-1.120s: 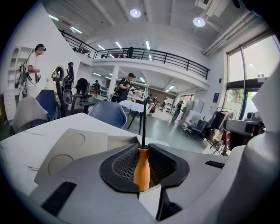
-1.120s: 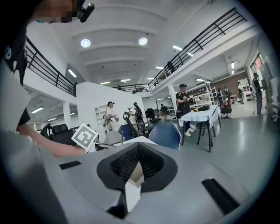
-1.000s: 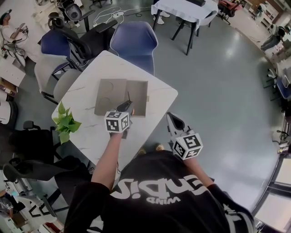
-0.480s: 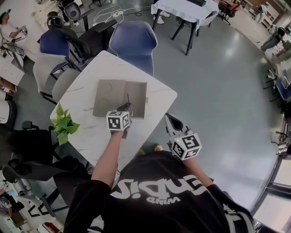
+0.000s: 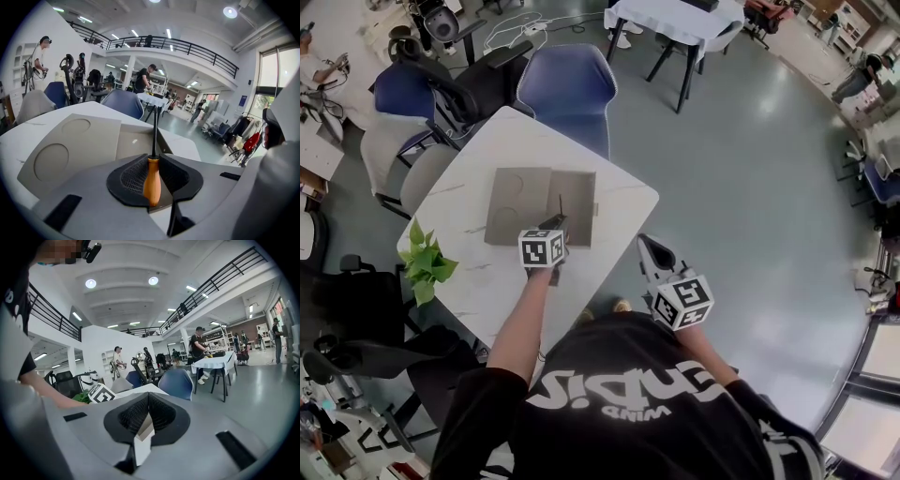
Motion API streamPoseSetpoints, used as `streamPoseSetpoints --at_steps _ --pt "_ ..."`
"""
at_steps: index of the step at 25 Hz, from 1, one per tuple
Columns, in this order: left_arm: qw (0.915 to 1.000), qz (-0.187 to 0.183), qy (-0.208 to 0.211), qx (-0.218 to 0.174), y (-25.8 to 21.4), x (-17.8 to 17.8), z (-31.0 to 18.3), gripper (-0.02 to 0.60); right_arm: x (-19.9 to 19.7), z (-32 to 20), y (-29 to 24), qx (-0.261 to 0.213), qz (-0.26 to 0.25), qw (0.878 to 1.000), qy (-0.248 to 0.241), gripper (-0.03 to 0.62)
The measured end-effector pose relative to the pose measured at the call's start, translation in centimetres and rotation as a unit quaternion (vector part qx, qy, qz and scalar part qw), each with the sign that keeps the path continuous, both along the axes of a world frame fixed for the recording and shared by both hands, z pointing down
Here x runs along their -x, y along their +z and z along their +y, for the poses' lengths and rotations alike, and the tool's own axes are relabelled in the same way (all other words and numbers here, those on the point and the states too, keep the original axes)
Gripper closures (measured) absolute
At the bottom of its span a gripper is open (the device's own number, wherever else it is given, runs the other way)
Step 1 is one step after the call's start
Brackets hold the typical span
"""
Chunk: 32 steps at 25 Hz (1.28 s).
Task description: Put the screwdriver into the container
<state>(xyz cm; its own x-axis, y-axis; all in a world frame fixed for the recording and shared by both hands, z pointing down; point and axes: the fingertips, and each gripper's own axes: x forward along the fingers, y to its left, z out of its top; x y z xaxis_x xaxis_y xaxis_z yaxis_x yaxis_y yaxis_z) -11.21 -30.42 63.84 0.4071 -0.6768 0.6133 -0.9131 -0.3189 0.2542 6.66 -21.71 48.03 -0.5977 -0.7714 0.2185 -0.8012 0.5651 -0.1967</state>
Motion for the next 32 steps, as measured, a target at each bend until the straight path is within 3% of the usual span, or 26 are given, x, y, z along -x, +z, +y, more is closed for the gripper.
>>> streamPoseSetpoints --at_steps 32 --pt "0.9975 -0.016 0.031 0.062 3.7 -2.8 -4.2 0.495 -0.5 -3.1 1.9 0.033 0.016 0.999 -0.008 0.582"
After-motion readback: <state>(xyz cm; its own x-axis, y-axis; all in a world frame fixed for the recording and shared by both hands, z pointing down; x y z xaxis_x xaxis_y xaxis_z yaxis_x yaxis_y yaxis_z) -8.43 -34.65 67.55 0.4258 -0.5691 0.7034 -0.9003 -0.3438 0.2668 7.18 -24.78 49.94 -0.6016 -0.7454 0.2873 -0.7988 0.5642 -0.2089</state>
